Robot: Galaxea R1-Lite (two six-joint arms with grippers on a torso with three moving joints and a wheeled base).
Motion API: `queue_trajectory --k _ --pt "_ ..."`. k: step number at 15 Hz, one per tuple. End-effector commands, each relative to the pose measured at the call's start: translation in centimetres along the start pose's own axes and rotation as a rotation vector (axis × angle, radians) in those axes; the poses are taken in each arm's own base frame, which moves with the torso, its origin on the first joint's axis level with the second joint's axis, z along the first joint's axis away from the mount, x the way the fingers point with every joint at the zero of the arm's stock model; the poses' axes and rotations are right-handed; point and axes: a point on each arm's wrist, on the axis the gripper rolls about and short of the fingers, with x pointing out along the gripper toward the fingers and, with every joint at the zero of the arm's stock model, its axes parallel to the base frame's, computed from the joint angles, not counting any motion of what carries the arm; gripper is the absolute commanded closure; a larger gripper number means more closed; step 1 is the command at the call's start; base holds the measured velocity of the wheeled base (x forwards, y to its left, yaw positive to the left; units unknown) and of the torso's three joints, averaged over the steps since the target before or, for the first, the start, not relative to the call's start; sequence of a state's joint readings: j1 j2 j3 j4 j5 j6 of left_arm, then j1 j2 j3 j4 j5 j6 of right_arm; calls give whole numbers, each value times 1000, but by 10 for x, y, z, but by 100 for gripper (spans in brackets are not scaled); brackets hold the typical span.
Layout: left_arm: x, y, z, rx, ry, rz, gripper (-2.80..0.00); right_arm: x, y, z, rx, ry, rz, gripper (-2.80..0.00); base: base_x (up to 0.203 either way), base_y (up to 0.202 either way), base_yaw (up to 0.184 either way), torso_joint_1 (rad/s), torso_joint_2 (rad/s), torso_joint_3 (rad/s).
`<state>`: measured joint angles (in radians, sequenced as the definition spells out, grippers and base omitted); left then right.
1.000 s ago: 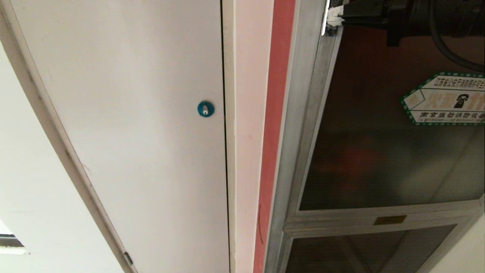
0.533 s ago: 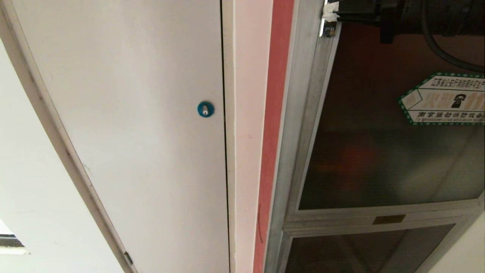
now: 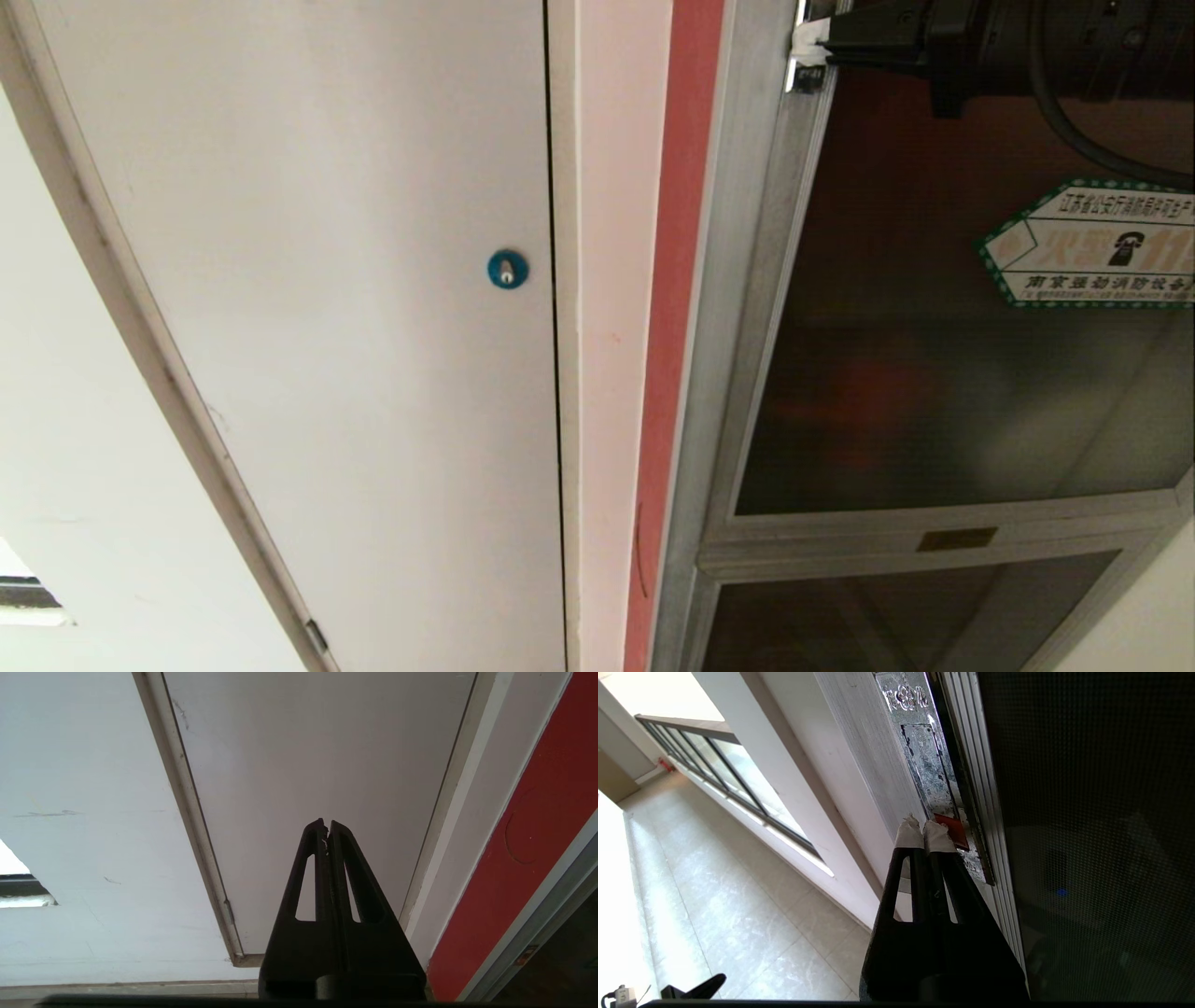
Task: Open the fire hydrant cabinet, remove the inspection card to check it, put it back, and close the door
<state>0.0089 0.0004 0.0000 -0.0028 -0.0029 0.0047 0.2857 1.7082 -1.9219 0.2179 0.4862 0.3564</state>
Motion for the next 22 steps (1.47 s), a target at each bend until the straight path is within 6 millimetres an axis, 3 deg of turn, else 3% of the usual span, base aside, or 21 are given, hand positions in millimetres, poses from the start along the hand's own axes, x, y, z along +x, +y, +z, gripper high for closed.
queue_trajectory --k 1,16,19,22 --pt "0 0 0 0 1 0 0 -2 1 1 1 -3 2 0 0 0 0 0 0 0" --pt "0 0 -1 0 4 0 0 -16 8 1 -1 -17 -35 0 0 0 0 0 0 0" --pt "0 0 0 0 2 0 0 -32 25 -2 0 -13 -5 0 0 0 0 0 0 0" --pt "0 0 0 0 2 0 0 -52 59 -12 -9 -14 45 0 0 0 0 0 0 0"
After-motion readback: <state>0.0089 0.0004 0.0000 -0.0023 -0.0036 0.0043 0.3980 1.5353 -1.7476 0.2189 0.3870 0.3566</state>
